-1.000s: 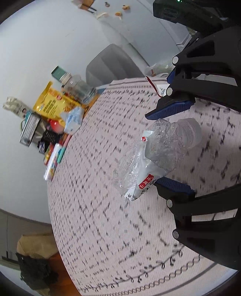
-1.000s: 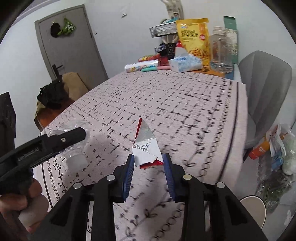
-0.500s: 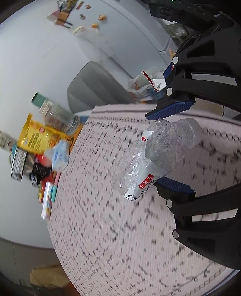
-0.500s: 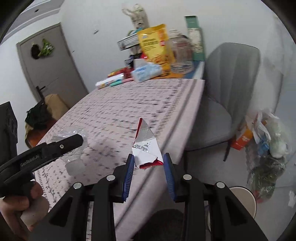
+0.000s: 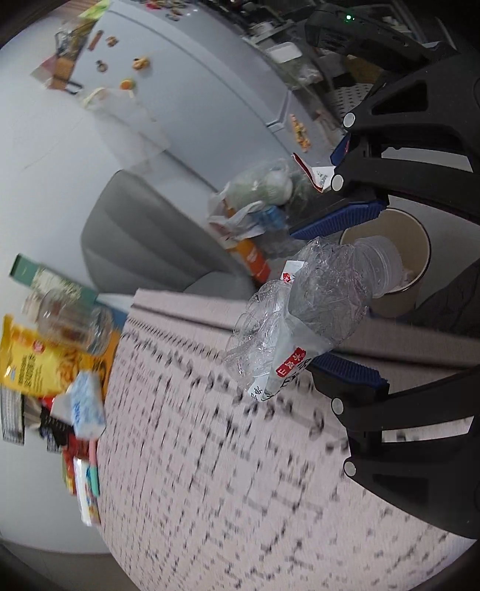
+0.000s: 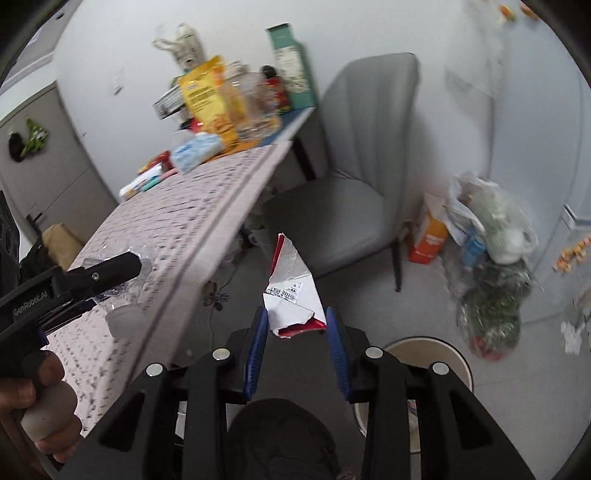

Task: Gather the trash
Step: 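Carry both items over the bin while the right gripper opens, dropping the carton piece in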

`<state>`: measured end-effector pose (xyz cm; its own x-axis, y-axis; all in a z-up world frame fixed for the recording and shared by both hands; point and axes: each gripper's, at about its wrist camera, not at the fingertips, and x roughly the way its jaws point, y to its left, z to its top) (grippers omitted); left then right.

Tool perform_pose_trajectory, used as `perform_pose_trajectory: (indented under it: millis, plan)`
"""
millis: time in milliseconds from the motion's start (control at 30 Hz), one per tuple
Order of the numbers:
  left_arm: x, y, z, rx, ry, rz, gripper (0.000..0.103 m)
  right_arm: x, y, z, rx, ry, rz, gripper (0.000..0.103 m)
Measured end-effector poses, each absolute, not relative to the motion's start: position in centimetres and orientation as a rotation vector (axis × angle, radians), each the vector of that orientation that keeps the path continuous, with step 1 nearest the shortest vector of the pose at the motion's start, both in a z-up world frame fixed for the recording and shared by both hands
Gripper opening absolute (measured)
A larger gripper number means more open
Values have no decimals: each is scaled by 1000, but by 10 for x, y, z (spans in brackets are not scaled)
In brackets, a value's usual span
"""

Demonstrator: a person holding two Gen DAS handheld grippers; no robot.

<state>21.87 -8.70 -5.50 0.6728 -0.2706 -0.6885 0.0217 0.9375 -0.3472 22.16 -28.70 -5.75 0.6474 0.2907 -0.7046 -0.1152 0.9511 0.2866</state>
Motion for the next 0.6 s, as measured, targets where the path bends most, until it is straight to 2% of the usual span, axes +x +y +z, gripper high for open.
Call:
perform_pose_trajectory:
  millis: [600]
  plan:
    - [251, -192, -98, -186, 960, -268, 61, 223, -405, -130, 394, 902, 52, 34]
